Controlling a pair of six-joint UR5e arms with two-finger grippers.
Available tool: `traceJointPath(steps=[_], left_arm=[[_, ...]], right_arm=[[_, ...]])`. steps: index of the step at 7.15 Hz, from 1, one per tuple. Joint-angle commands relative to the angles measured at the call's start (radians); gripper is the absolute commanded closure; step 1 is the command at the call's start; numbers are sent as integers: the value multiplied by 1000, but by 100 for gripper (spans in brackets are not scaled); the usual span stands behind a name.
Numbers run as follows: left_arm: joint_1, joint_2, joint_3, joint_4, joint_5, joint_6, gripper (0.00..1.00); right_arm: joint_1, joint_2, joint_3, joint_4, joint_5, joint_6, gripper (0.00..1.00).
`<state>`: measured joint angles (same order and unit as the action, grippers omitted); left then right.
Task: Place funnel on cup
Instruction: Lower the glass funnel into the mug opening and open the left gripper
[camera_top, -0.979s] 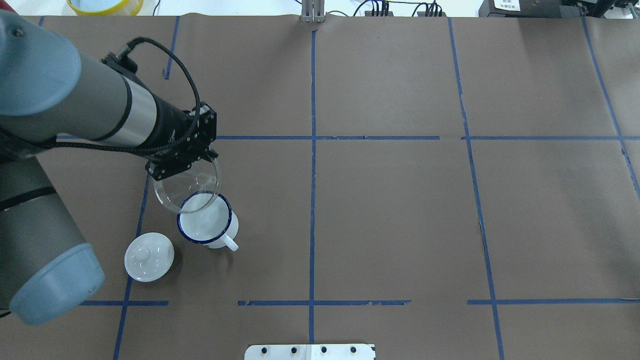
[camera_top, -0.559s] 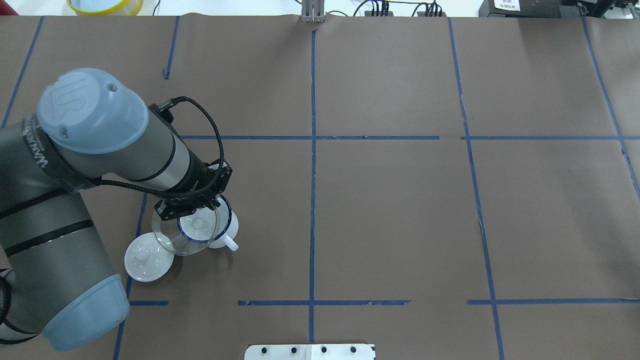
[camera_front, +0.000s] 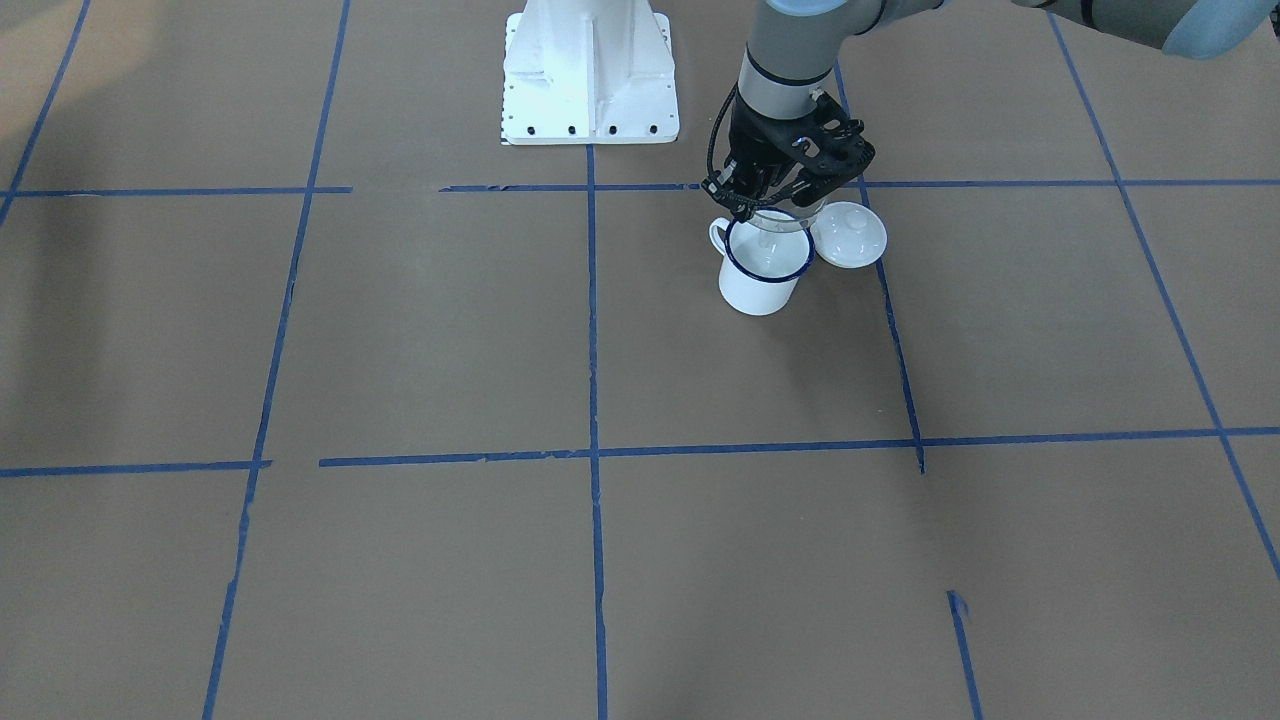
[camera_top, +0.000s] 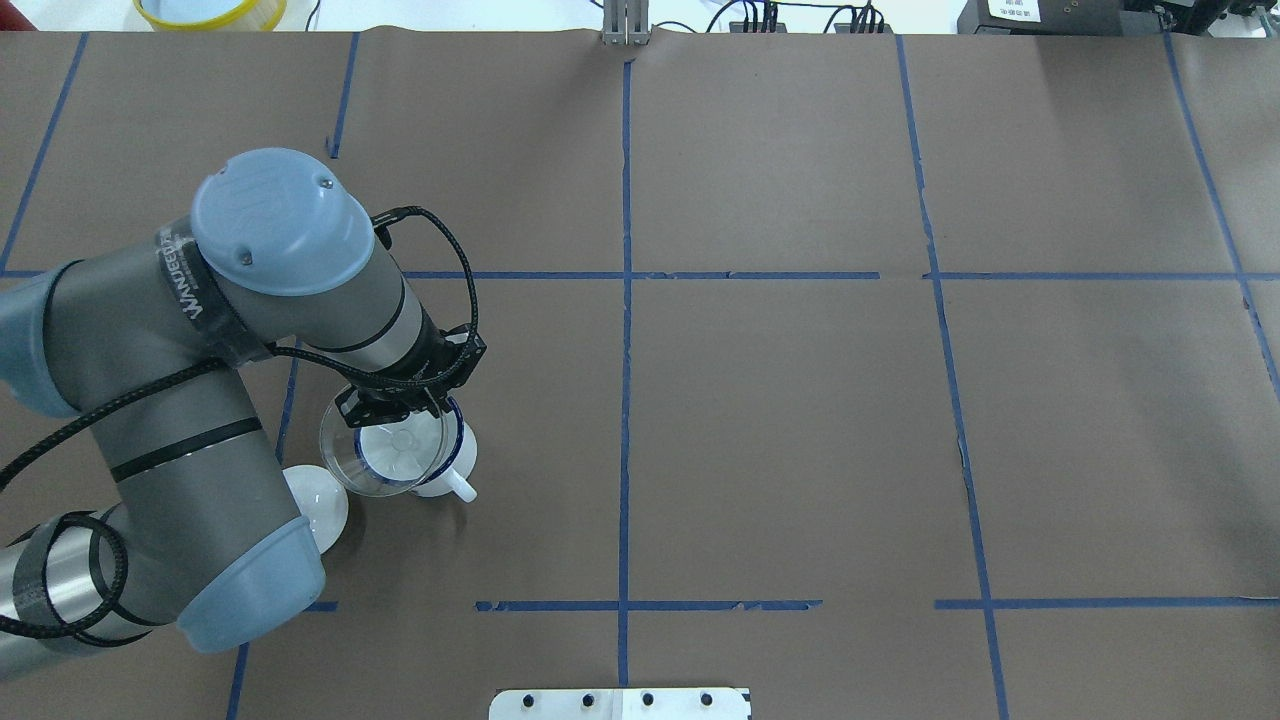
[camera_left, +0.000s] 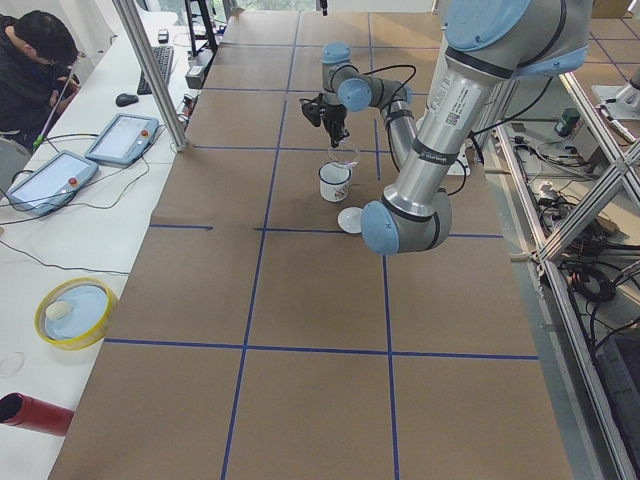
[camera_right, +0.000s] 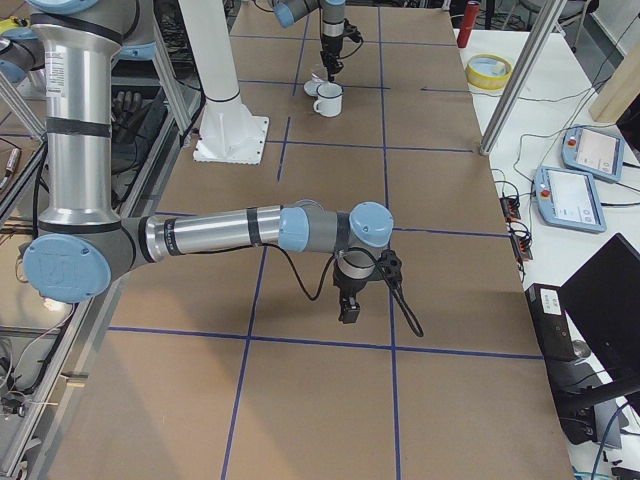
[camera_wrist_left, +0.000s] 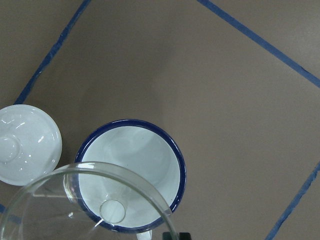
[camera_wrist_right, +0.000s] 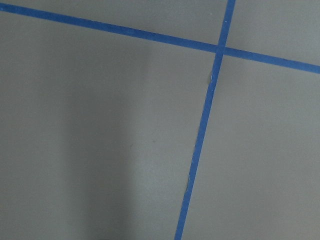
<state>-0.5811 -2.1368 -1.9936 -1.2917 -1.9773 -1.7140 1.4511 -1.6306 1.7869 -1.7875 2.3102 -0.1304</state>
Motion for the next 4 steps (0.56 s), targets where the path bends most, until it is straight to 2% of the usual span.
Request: traceJointPath(steps=[1,4], left_arm=[[0,-5,89,-56,0,37,100],[1,-6,108,-67,-2,63,100]], right_arm=[[0,0,0,0,0,0,0],[0,0,0,0,0,0,0]])
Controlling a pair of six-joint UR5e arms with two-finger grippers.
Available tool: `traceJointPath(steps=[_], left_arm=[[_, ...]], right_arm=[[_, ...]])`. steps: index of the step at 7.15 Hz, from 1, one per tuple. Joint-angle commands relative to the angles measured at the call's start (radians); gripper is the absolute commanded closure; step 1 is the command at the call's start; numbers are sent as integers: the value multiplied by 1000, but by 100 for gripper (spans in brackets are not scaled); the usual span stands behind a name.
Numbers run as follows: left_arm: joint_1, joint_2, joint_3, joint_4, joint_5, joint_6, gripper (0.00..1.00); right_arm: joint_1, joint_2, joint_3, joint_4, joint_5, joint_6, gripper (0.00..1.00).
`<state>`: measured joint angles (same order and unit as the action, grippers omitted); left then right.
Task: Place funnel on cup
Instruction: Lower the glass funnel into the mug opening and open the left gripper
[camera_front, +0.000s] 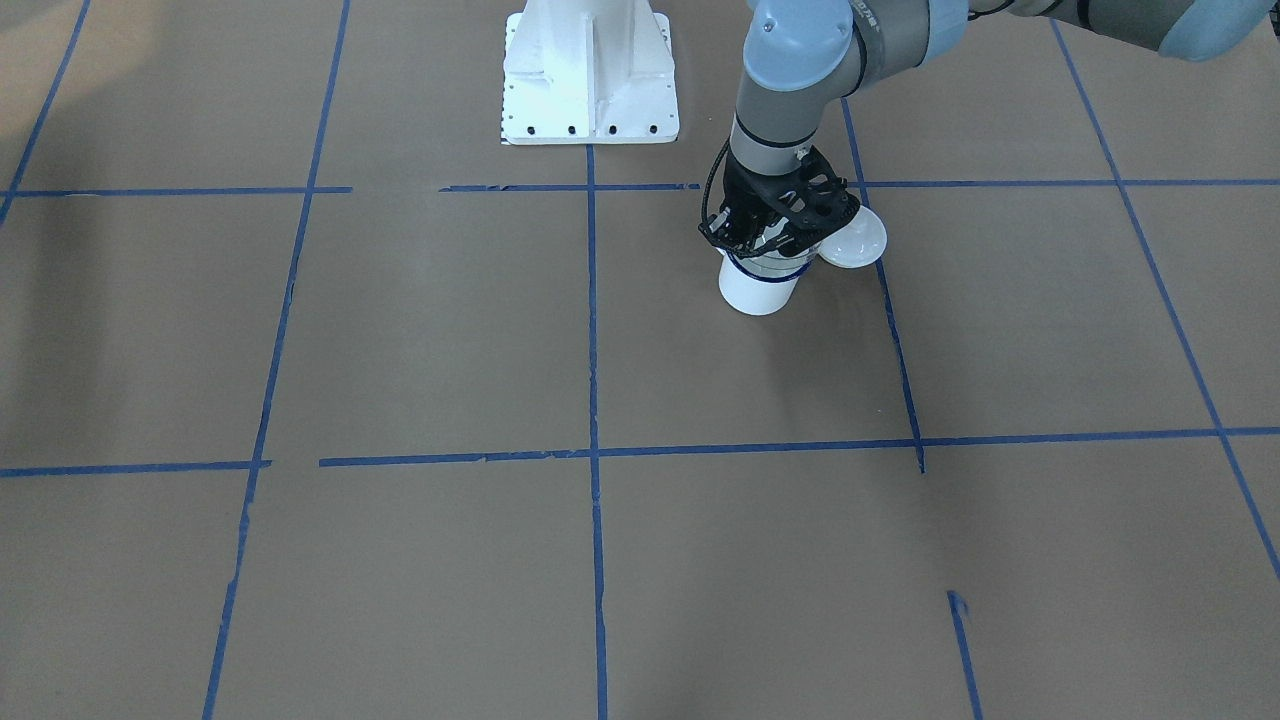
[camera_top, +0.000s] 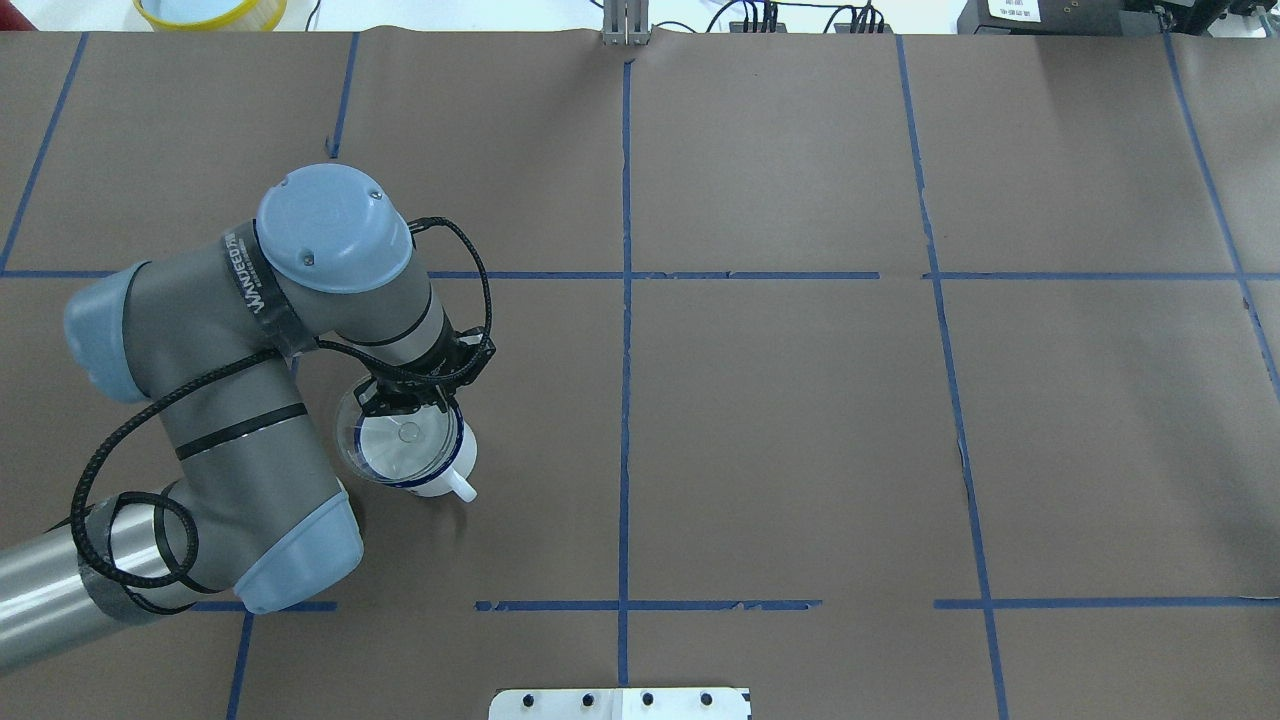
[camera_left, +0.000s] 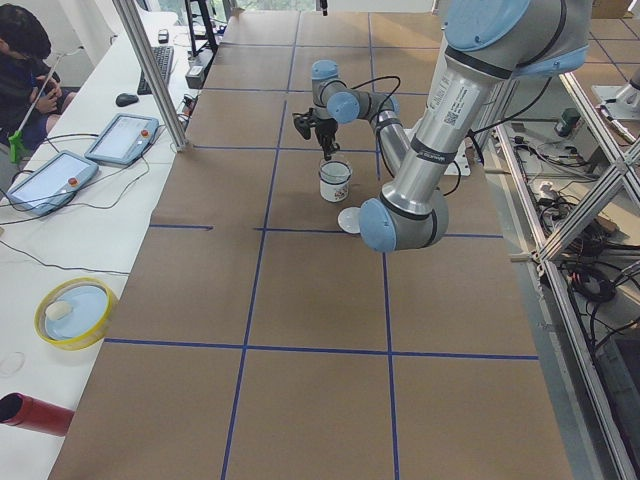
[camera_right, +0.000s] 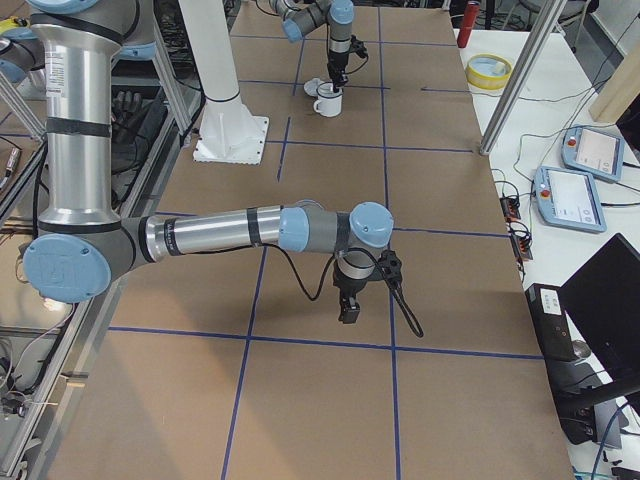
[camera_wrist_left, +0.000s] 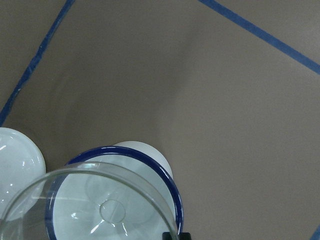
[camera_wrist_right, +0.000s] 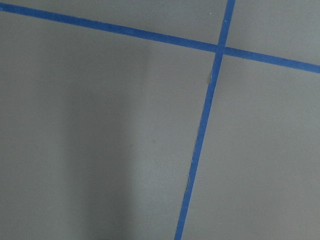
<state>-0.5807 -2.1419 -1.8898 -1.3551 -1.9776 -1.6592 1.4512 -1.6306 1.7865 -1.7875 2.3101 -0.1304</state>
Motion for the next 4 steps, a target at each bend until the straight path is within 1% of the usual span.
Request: traceJointPath(steps=[1,2,3,4], left_arm=[[-1,-1,5,-4,-1,22,100],[-1,-3,5,-4,-1,22,100],[1,-1,5,-5,-1,22,96],[-1,-1,5,-6,-1,24,73]], right_arm=[[0,0,1,0,0,0,0],[0,0,1,0,0,0,0],[0,0,1,0,0,0,0],[0,0,1,0,0,0,0]])
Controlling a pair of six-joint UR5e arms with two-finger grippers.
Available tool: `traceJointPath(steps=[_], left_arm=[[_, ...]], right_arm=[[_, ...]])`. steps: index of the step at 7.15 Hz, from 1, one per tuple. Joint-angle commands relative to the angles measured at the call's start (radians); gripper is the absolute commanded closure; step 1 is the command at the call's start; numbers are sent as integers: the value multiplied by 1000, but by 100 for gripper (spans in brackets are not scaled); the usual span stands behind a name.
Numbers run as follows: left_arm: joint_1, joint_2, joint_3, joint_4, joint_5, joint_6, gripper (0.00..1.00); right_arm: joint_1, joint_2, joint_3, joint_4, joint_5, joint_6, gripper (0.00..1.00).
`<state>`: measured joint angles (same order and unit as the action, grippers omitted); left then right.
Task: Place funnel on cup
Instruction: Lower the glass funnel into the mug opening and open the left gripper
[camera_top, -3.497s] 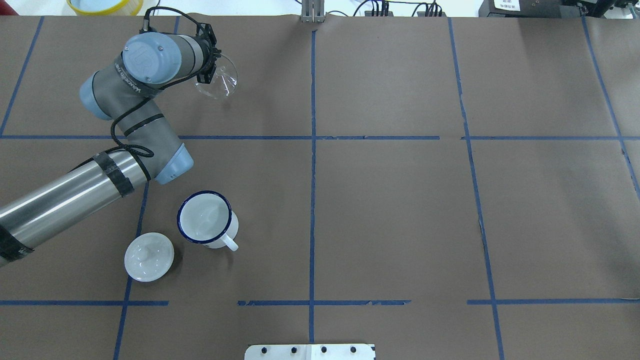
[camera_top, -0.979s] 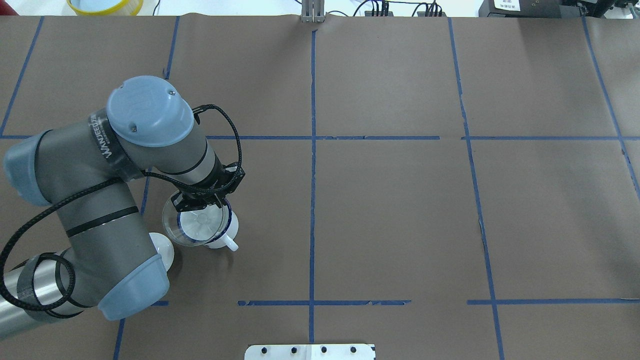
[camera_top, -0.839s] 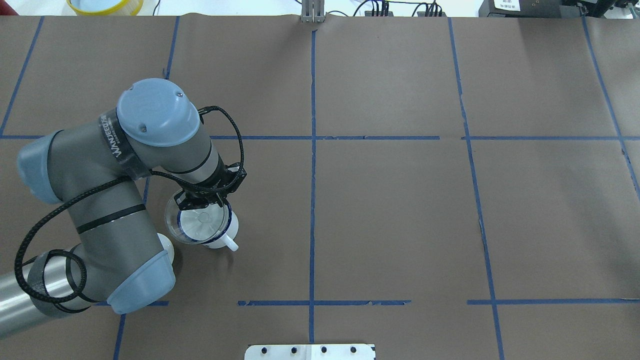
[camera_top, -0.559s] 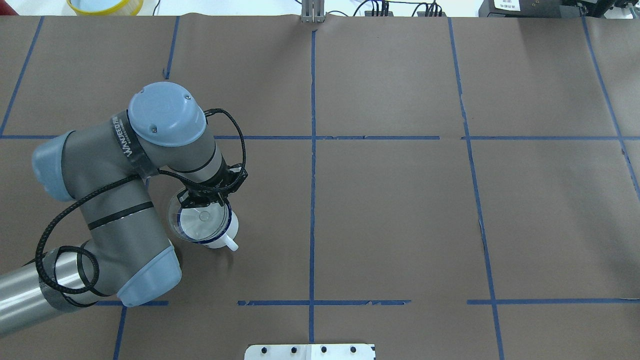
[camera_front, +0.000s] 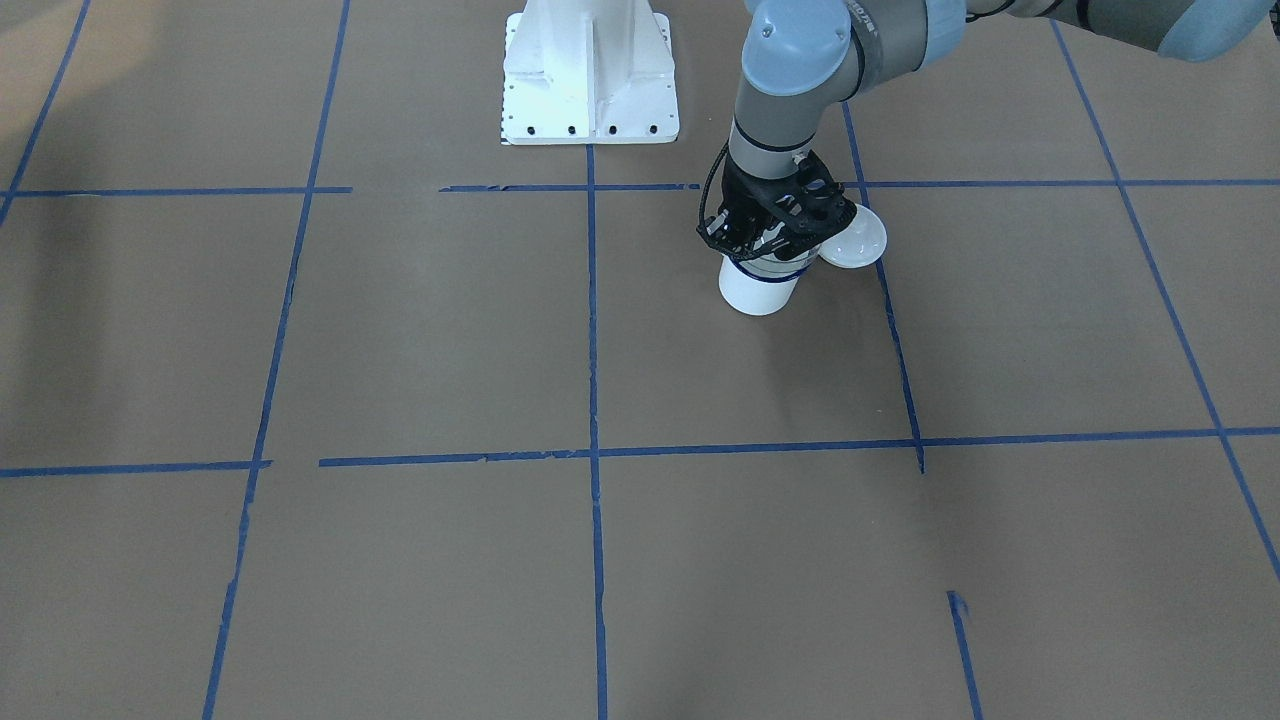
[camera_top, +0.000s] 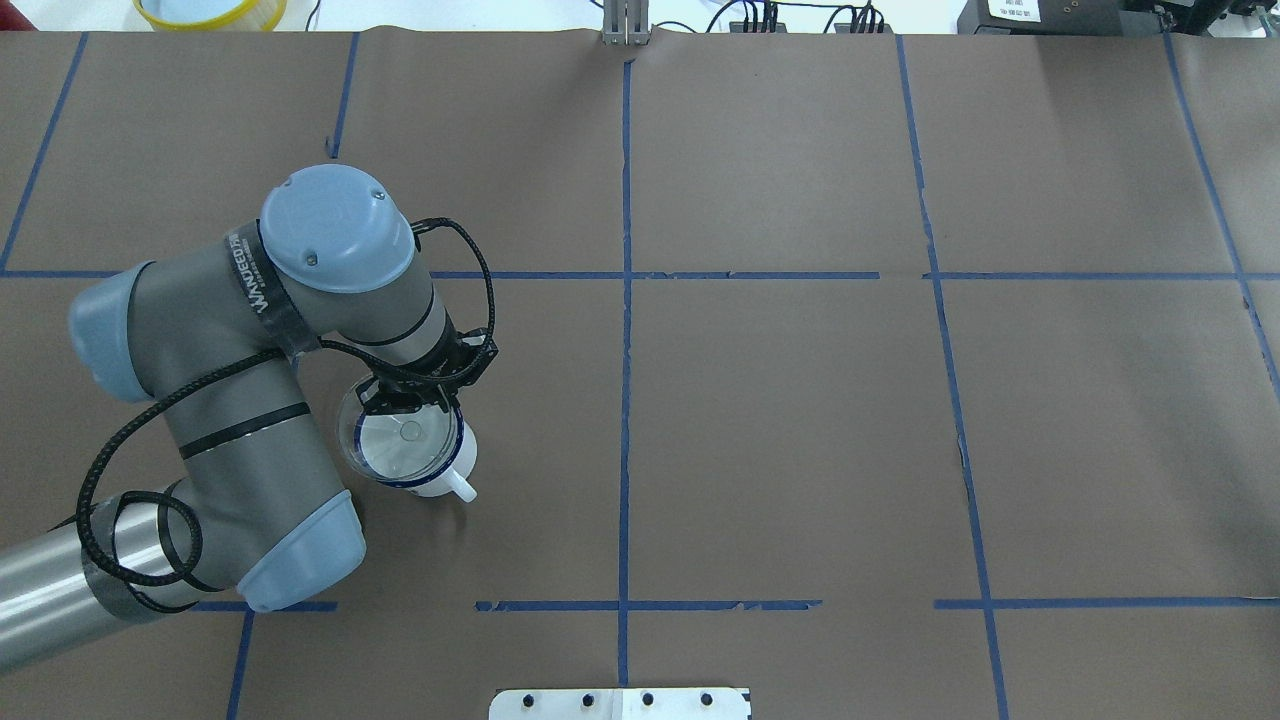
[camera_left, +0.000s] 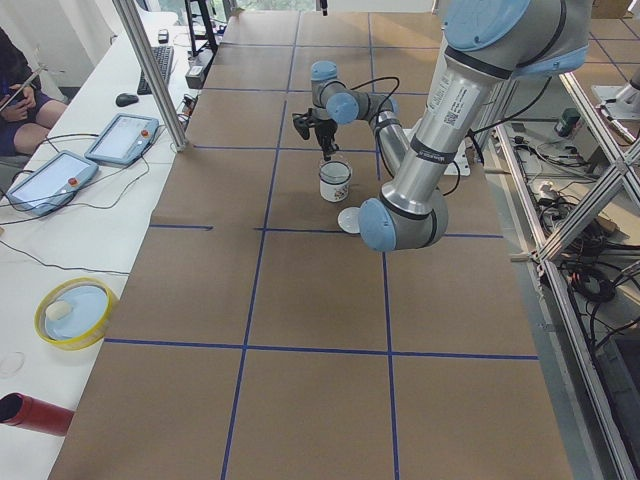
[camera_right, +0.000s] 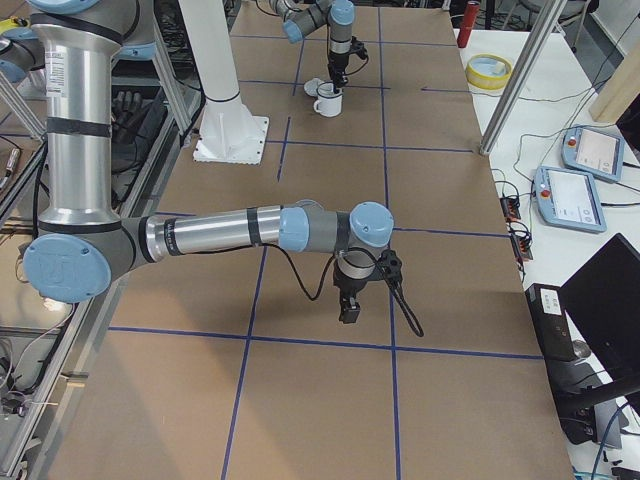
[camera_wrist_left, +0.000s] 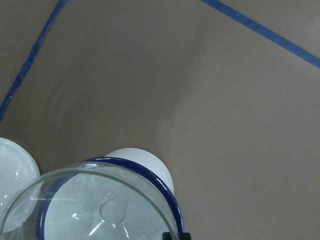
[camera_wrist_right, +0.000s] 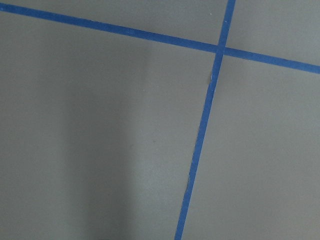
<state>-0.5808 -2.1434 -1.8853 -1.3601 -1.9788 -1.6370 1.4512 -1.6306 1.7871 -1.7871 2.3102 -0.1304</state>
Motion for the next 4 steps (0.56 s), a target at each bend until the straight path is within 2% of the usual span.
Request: traceJointPath(steps=[1,2,3,4], left_arm=[[1,0,0,-1,0,0,56],[1,0,0,1,2,0,36],[1,0,-1,2,2,2,7],[-4,8,-20,4,2,5,0]], right_arm=[[0,0,0,0,0,0,0],[0,0,0,0,0,0,0],[0,0,0,-2,0,0,0],[0,0,-1,0,0,0,0]])
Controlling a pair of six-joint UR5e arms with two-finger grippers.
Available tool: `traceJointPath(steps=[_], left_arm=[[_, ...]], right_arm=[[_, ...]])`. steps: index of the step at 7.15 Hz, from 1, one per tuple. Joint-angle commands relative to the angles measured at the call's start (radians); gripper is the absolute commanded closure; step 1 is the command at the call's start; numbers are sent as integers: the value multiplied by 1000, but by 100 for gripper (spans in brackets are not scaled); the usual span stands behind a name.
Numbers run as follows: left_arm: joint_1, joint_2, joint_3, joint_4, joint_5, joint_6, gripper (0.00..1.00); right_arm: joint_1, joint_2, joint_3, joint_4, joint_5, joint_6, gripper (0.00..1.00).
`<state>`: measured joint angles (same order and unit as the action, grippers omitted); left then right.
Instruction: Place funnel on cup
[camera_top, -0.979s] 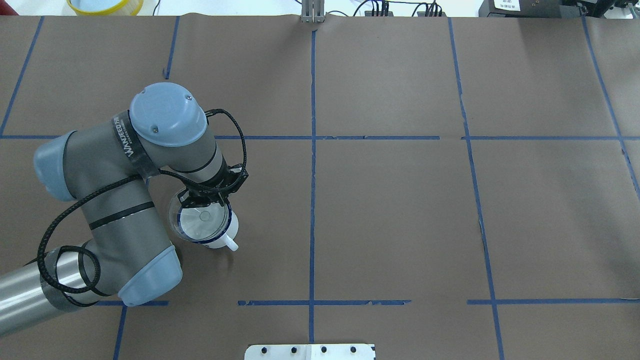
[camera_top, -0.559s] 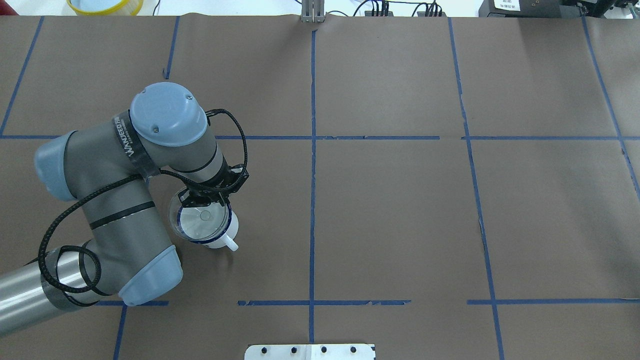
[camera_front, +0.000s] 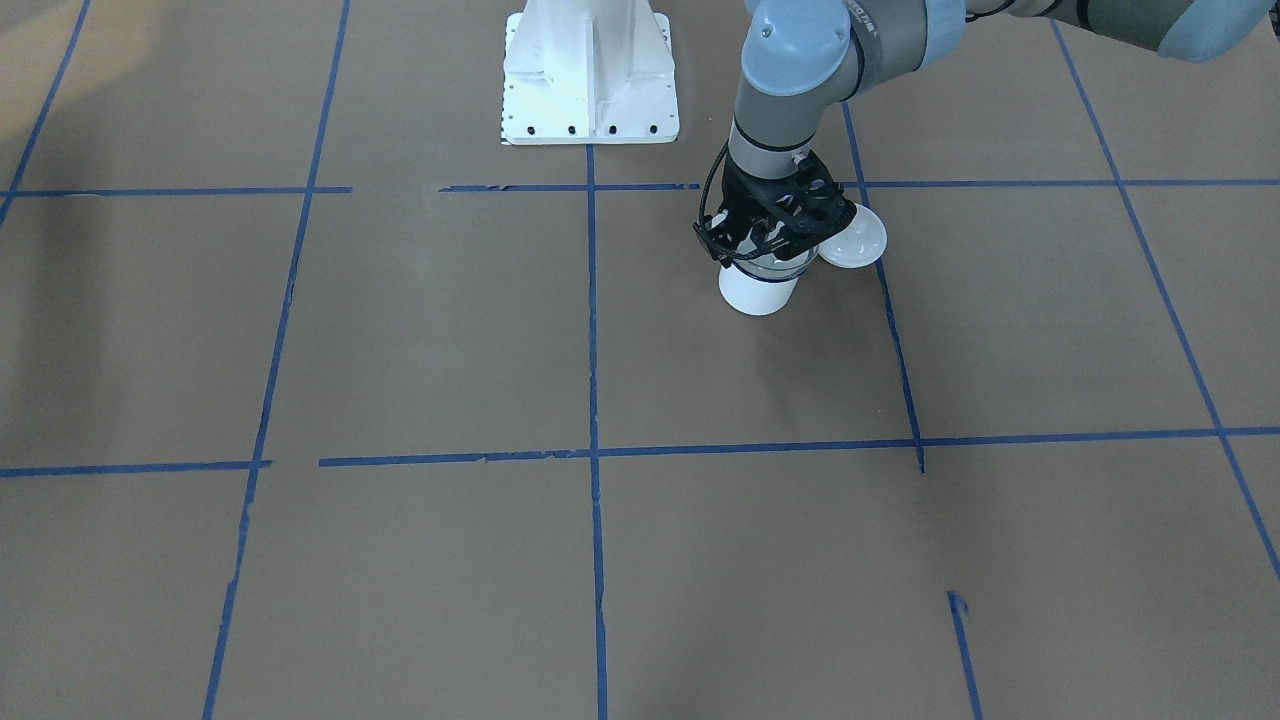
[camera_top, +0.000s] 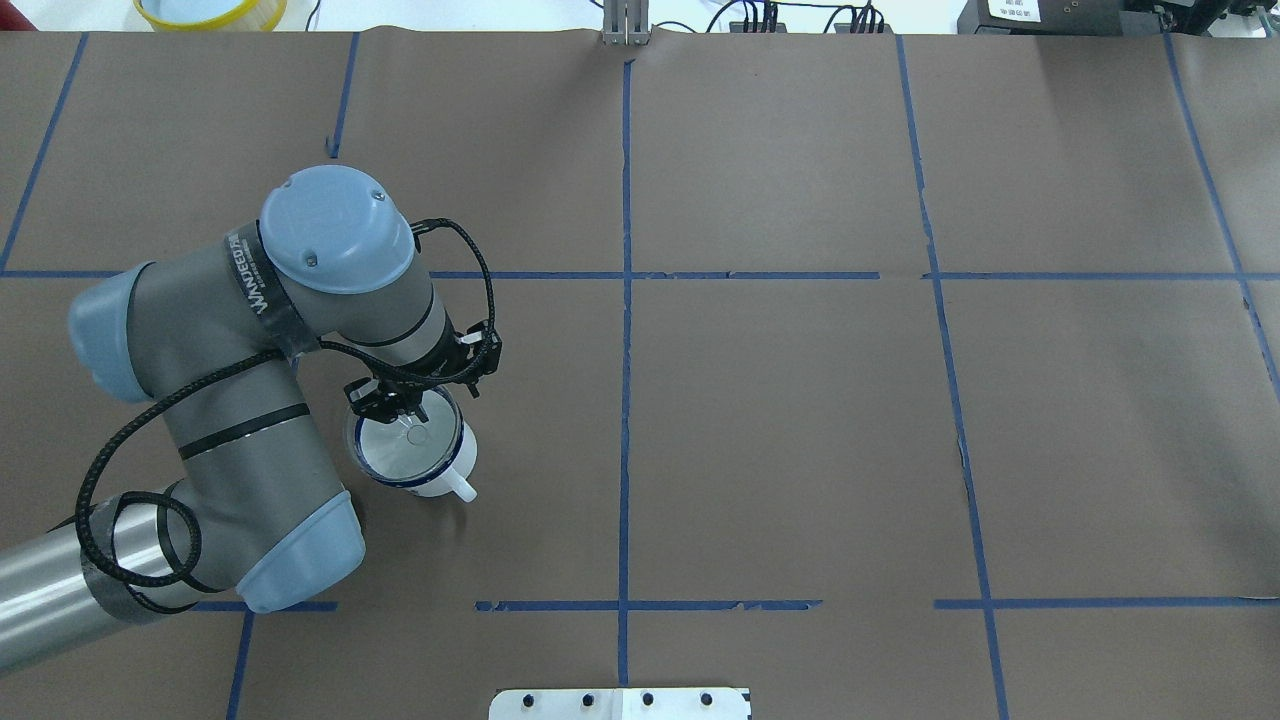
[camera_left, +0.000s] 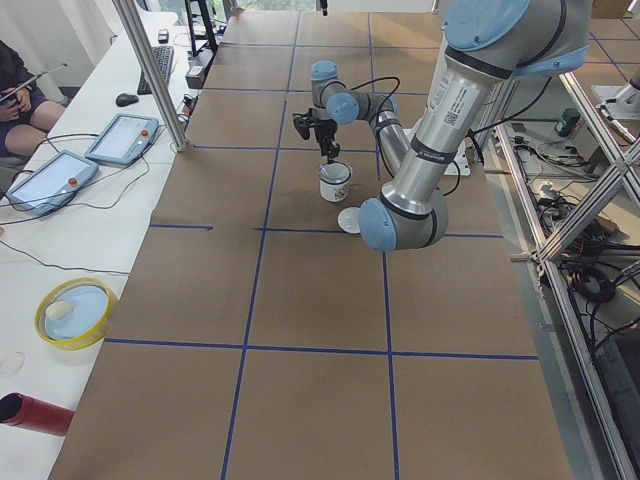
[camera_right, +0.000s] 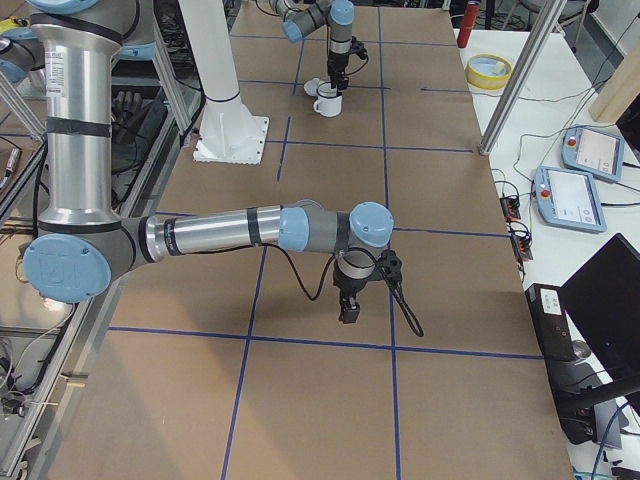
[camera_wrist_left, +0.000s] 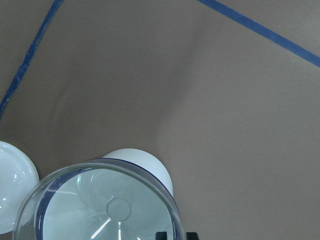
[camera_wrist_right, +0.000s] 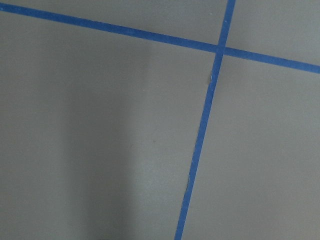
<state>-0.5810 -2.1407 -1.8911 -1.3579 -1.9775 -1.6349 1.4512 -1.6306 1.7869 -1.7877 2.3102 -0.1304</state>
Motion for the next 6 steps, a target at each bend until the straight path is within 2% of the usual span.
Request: traceJointPath(steps=[1,2,3,4,5,6], left_arm=[[-23,10,-55,3,0,85,0],[-78,65,-118,-3,-1,216,0],[-153,134,-159,-42,-45,359,0],[-242,212,-161,-111,-105,495,0],[-332,296,-161,-175,-112,630,0],[-441,392,-157,-223,-186,797,0]], right_arm=[[0,0,0,1,0,0,0],[0,0,0,1,0,0,0],[0,2,0,1,0,0,0],[0,0,0,1,0,0,0],[0,0,0,1,0,0,0],[0,0,-1,1,0,0,0]])
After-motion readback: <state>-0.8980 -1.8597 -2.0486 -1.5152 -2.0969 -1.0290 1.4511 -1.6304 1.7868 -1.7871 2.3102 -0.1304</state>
